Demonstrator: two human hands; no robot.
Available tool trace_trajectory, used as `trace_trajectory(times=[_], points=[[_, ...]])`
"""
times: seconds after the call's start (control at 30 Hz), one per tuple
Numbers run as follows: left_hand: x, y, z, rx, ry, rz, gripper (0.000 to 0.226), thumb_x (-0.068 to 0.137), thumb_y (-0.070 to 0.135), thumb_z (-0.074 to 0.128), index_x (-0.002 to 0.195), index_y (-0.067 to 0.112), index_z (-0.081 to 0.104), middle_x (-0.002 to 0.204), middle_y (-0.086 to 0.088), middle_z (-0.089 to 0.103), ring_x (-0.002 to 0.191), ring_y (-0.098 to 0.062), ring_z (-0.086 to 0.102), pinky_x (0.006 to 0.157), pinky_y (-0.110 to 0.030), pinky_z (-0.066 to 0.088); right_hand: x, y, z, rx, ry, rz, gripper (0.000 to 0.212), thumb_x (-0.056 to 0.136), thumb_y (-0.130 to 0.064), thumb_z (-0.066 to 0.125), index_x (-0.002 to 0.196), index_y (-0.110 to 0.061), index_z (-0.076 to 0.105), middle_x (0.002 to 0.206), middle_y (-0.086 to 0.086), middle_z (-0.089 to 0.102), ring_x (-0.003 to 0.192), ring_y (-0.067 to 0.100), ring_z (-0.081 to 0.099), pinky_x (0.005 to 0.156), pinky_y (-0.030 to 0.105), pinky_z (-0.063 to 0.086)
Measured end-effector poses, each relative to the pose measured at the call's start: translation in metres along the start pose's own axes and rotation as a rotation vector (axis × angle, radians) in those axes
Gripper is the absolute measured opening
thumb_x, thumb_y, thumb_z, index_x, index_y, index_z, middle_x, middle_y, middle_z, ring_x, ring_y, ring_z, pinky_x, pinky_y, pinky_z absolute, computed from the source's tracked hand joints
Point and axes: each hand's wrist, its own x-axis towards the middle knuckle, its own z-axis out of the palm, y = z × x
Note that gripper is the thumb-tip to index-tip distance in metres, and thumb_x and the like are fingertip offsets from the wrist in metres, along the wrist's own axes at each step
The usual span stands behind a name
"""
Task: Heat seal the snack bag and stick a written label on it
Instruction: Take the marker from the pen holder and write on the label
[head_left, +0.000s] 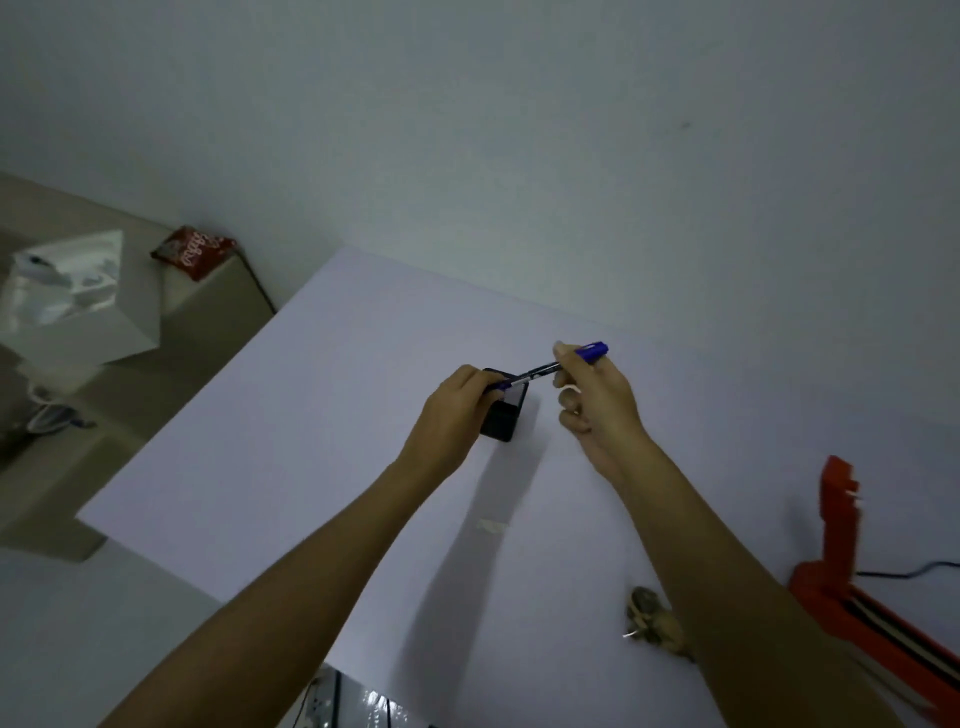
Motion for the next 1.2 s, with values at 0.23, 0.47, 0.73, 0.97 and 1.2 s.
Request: trace_trajectory(times=[0.23, 0.47, 0.73, 0.97, 1.2], points=[[-0.02, 0.022, -0.038, 0.162, -0.182, 0.039, 0.029, 0.086, -0.012, 0.049, 0.11, 0.001, 0.06, 0.098, -0.006, 0.055, 0.083, -0.017, 0.052, 0.073, -0.016, 0.036, -0.018, -0.002, 0.011, -0.053, 0.042, -0.014, 0.029, 0.091, -0.025, 0.061, 0.066, -0.015, 0.053, 0.054, 0.002, 0.048, 0.033, 0.003, 0.036, 0.033, 0.017, 0.028], [-0.08, -0.037, -0.107, -0.003, -0.082, -0.454, 0.004, 0.093, 0.021, 0.059, 0.09, 0.019, 0.061, 0.089, 0.005, 0.061, 0.076, -0.01, 0.06, 0.064, -0.015, 0.042, -0.007, -0.046, -0.058, 0.036, 0.125, -0.149, 0.031, 0.091, -0.027, 0.064, 0.066, -0.015, 0.052, 0.05, -0.005, 0.044, 0.035, 0.003, 0.031, 0.033, 0.017, 0.023], [-0.058, -0.059, -0.051, -0.401, -0.073, -0.796, 0.013, 0.088, 0.026, 0.064, 0.093, 0.014, 0.065, 0.087, -0.003, 0.069, 0.081, -0.017, 0.064, 0.074, -0.031, 0.05, -0.012, 0.013, -0.021, 0.063, 0.079, 0.035, 0.027, 0.091, -0.031, 0.064, 0.07, -0.015, 0.057, 0.049, -0.005, 0.045, 0.039, 0.006, 0.033, 0.036, 0.017, 0.026], [-0.053, -0.109, 0.004, -0.532, -0.183, -1.063, 0.008, 0.09, 0.021, 0.062, 0.089, 0.013, 0.06, 0.089, -0.004, 0.07, 0.075, -0.016, 0.063, 0.065, -0.025, 0.046, -0.004, 0.051, -0.003, 0.103, 0.135, 0.133, 0.025, 0.091, -0.027, 0.064, 0.07, -0.014, 0.059, 0.048, -0.005, 0.05, 0.039, 0.006, 0.039, 0.036, 0.017, 0.03], [-0.052, -0.154, 0.057, -0.338, -0.348, -1.069, 0.019, 0.087, 0.02, 0.066, 0.07, 0.019, 0.058, 0.1, -0.014, 0.07, 0.082, -0.024, 0.064, 0.08, -0.036, 0.055, 0.013, 0.084, -0.006, 0.151, 0.209, 0.163, 0.018, 0.093, -0.024, 0.06, 0.081, -0.011, 0.064, 0.059, 0.002, 0.054, 0.044, 0.009, 0.045, 0.04, 0.018, 0.035]])
